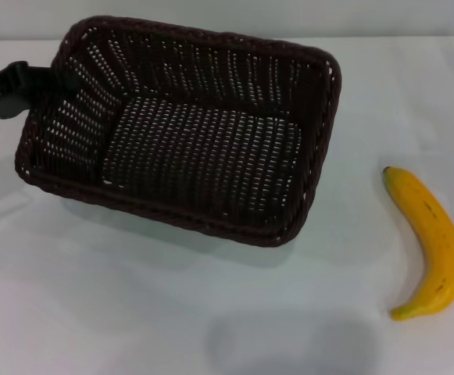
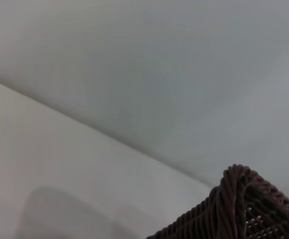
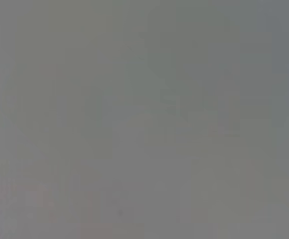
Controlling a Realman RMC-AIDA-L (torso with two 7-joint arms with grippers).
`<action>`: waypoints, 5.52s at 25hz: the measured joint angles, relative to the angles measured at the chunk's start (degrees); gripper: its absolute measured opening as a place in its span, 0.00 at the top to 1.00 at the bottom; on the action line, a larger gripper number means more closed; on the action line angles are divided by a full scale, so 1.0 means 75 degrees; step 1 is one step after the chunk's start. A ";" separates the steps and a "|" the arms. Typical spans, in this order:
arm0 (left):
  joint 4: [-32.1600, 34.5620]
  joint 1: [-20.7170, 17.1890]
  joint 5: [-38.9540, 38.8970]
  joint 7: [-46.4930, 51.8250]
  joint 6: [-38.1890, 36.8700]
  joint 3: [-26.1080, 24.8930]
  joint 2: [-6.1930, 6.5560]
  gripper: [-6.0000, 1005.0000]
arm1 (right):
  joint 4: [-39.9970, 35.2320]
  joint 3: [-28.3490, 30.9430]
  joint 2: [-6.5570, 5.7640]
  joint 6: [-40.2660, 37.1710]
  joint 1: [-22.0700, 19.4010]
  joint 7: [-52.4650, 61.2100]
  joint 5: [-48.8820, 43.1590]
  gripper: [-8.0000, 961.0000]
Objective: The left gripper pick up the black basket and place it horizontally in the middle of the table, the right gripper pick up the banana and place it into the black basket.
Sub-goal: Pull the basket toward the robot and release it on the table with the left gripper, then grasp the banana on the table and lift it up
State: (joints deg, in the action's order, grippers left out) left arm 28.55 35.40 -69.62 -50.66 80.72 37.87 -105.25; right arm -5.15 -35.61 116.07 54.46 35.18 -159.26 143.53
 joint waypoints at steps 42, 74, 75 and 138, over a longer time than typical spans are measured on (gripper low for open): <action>-0.1076 0.0337 -0.0880 0.0007 -0.3107 -0.0123 -0.1436 0.72 | 0.0090 -0.0079 -0.0049 -0.0231 0.0017 -0.0001 -0.0008 0.08; -0.0278 -0.0973 -0.2562 -0.2405 -0.1591 -0.0022 -0.1655 0.24 | 0.0009 0.0528 -0.0038 -0.0435 0.0011 -0.0001 0.0000 0.08; -0.0283 -0.1124 -0.2858 -0.2811 -0.1424 -0.0127 -0.1682 0.23 | 0.0009 0.0619 -0.0037 -0.0437 0.0015 0.0000 0.0000 0.08; -0.2974 -0.1499 -0.8929 -1.1670 -0.3445 -0.0618 -0.1865 0.19 | -1.2069 -0.4845 -0.0142 0.4096 -0.2134 1.6982 -1.3795 0.09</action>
State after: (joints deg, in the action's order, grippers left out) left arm 6.24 24.15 -136.59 -138.19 54.89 33.24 -119.24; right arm -95.67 -71.95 115.01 85.18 19.18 -31.89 40.06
